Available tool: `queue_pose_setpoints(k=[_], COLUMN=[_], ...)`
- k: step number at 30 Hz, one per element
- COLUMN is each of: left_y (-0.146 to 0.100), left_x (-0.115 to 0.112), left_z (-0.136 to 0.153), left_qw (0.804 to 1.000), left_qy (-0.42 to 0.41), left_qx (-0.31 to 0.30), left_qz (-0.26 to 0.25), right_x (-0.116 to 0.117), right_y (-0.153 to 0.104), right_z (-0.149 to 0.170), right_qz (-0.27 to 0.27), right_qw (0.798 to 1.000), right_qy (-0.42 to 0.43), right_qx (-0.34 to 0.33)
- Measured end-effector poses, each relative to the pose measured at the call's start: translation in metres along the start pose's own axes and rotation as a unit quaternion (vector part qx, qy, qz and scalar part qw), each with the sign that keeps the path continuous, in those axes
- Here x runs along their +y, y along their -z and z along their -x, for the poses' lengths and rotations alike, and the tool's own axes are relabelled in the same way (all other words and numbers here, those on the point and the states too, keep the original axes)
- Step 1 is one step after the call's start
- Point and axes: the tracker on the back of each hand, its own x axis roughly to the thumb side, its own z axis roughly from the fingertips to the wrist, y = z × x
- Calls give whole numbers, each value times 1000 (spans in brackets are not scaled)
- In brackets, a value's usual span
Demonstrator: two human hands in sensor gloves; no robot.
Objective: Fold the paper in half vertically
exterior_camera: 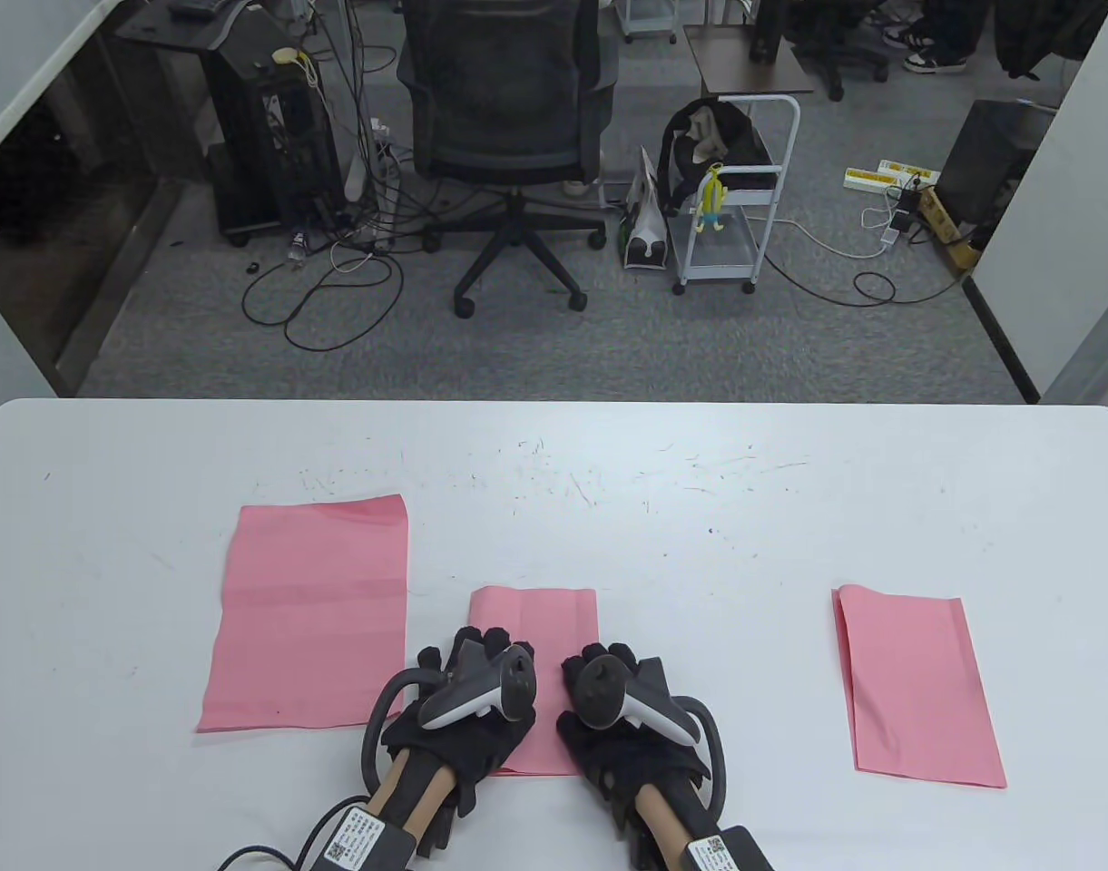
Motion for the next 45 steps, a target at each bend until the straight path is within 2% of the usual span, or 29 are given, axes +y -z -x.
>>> queue_pose_setpoints(k=[2,4,17,19,24,28,37,39,45], left_y=[5,4,4,4,4,4,4,4,4], left_x=[-6,-7,-9,-9,-9,-9,-9,-9,-9], left_z=[3,4,3,3,3,3,2,2,2], left_qw=[1000,1000,1000,1000,1000,1000,1000,1000,1000], left_qy=[-8,-11,-5,-4,-4,-4,-4,-4,-3], left_qx=[-7,-10,-11,-11,-11,-12,-12,-12,-11], left_qz=[24,12,15,15,15,16,17,17,16], right_x=[0,0,-2,-8,-32,-42,-24,-23,-26], right_y=[0,0,0,-2,-19,-29,-25,-25,-21], right_z=[0,0,0,0,-2,-5,-7,-9,-11], right_qz=[0,0,-1,-6,30,47,22,28,12], right_qw=[1000,1000,1000,1000,998,997,1000,999,1000], right_qy=[0,0,7,15,58,59,-2,-22,-13], right_qx=[0,0,0,-7,-23,-30,-19,-13,2])
